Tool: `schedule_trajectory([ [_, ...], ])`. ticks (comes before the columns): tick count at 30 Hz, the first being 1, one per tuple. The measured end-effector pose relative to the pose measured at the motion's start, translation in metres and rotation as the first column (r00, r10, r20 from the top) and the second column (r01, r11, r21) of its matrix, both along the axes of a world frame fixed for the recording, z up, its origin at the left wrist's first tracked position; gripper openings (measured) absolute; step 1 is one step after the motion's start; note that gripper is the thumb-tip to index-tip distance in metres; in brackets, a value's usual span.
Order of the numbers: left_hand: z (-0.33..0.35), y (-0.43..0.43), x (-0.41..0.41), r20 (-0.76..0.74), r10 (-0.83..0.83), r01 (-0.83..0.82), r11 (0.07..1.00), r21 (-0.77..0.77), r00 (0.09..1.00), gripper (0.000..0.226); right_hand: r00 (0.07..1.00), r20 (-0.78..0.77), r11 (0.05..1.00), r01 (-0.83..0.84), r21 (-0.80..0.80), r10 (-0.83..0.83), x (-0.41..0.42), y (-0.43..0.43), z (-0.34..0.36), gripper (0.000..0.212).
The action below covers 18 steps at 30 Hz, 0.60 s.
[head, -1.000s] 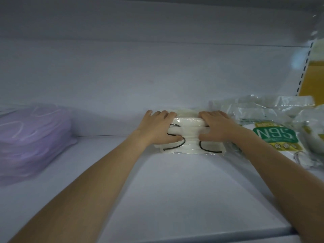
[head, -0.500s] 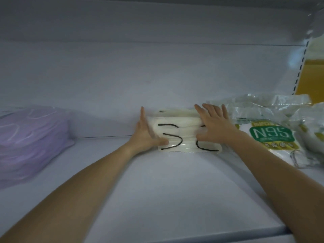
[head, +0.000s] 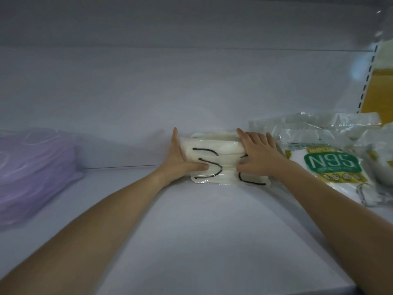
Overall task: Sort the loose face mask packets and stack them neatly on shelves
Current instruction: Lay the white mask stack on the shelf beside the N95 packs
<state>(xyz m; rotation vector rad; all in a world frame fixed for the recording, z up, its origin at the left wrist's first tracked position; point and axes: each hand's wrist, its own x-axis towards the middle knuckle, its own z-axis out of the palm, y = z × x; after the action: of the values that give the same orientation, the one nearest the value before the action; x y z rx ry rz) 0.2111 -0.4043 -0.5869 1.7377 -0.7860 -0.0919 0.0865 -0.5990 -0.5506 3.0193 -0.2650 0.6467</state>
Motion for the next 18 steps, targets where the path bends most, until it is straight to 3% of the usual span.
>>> schedule_trajectory([
  [6,0.005,0.003,-0.006,-0.028,-0.059,0.057,0.997,-0.043,0.998,0.124,1.0,-0.029,1.0,-0.01,0.025,0.01,-0.005,0.001,0.005,0.093],
  [11,0.015,0.021,-0.013,-0.028,-0.177,0.172,0.977,-0.122,0.984,0.082,0.996,0.007,0.994,-0.087,0.071,0.087,-0.012,0.006,0.019,0.096],
  [14,0.013,0.026,-0.013,-0.029,-0.178,0.174,0.98,-0.099,0.984,0.092,0.994,-0.011,0.994,-0.113,0.0,0.113,-0.015,0.011,0.015,0.094],
  [18,0.01,0.024,-0.014,-0.056,-0.182,0.182,0.983,-0.012,0.982,0.13,0.993,-0.085,0.996,-0.08,-0.031,0.077,-0.018,0.006,0.012,0.103],
])
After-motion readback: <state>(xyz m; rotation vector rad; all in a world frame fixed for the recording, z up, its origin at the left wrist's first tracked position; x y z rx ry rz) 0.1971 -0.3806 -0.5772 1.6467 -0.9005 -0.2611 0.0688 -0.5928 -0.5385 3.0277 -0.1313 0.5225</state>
